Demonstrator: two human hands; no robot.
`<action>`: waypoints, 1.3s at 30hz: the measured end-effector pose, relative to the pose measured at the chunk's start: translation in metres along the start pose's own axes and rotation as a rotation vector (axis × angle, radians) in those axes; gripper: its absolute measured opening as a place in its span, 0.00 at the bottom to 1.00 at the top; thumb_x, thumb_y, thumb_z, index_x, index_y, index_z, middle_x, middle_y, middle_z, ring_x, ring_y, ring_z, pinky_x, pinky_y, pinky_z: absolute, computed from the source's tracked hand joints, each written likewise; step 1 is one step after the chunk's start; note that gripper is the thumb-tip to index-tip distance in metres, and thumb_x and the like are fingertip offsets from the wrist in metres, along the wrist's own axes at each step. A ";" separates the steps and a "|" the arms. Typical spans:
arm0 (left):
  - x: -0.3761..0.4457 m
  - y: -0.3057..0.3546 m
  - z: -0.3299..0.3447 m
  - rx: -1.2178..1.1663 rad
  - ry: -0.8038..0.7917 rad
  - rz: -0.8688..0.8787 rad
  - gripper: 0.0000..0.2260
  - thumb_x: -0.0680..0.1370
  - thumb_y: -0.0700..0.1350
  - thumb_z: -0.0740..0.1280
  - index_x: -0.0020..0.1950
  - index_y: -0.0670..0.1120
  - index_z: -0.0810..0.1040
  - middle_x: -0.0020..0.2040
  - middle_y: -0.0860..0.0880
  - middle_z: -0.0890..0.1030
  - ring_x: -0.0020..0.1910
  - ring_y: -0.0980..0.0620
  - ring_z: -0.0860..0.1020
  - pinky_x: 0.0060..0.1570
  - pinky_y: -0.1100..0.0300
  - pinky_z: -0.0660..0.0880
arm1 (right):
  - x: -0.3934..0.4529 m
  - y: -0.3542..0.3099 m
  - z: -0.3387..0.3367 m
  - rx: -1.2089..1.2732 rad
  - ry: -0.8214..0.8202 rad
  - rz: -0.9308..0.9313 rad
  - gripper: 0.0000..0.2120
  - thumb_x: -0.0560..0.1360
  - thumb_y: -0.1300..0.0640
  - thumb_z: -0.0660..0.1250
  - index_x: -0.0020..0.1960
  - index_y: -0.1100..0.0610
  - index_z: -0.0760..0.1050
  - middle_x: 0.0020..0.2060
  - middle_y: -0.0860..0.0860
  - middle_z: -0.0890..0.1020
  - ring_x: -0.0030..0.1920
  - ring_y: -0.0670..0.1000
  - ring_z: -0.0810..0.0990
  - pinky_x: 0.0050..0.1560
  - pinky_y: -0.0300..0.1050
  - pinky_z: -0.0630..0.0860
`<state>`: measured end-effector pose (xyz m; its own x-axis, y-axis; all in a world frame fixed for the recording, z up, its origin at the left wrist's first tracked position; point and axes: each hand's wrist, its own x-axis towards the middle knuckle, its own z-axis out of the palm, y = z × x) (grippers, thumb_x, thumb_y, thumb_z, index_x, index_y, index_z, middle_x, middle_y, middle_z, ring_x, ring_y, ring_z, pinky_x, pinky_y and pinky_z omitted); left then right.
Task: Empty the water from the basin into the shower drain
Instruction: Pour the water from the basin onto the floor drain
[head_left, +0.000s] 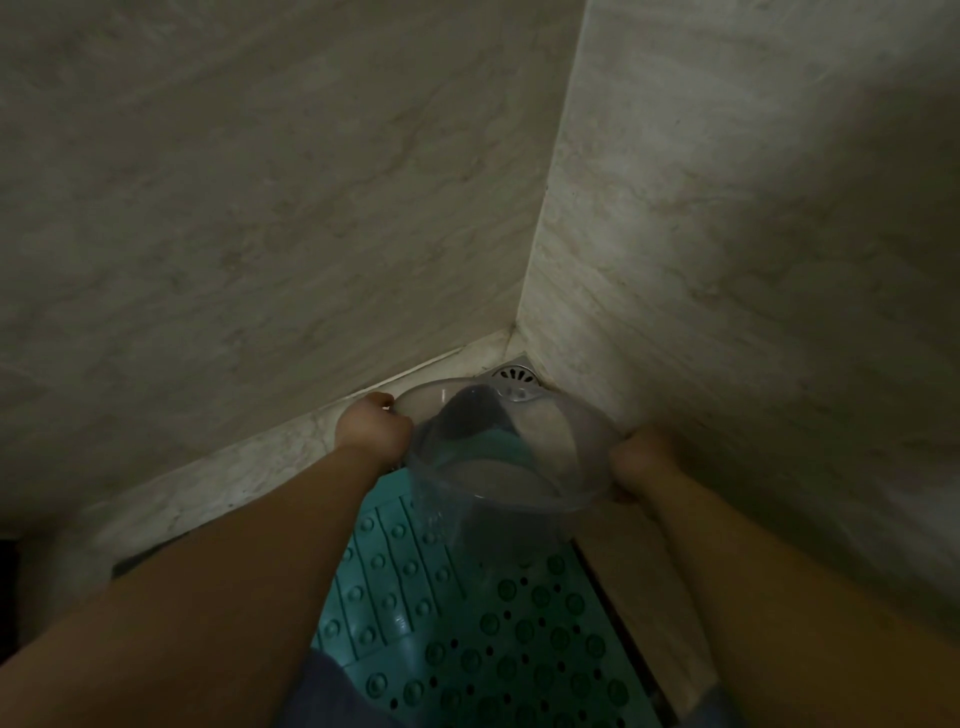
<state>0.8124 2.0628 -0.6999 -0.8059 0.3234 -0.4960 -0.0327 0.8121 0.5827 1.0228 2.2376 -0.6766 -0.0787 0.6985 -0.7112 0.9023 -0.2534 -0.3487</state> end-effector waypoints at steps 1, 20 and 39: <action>0.000 0.000 0.000 -0.002 0.000 0.000 0.21 0.75 0.41 0.64 0.68 0.43 0.75 0.59 0.39 0.82 0.52 0.41 0.82 0.44 0.60 0.72 | 0.001 0.000 0.000 0.010 0.006 -0.005 0.16 0.80 0.65 0.60 0.66 0.70 0.73 0.61 0.66 0.79 0.58 0.66 0.81 0.54 0.53 0.80; 0.003 -0.002 0.000 -0.006 0.011 -0.013 0.20 0.74 0.42 0.64 0.67 0.45 0.76 0.57 0.40 0.83 0.44 0.43 0.82 0.45 0.59 0.77 | 0.004 0.002 -0.001 0.073 0.047 -0.061 0.18 0.79 0.67 0.59 0.67 0.68 0.73 0.62 0.66 0.78 0.57 0.67 0.81 0.55 0.59 0.81; 0.005 0.001 0.001 -0.125 0.005 -0.088 0.20 0.73 0.42 0.65 0.65 0.45 0.77 0.50 0.39 0.84 0.36 0.44 0.82 0.47 0.50 0.83 | 0.012 0.005 -0.001 0.020 0.113 -0.110 0.15 0.77 0.62 0.60 0.60 0.62 0.80 0.55 0.63 0.82 0.50 0.63 0.84 0.52 0.59 0.83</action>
<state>0.8090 2.0653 -0.7021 -0.7994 0.2512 -0.5457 -0.1762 0.7704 0.6127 1.0266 2.2455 -0.6856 -0.1278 0.7933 -0.5953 0.8820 -0.1837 -0.4341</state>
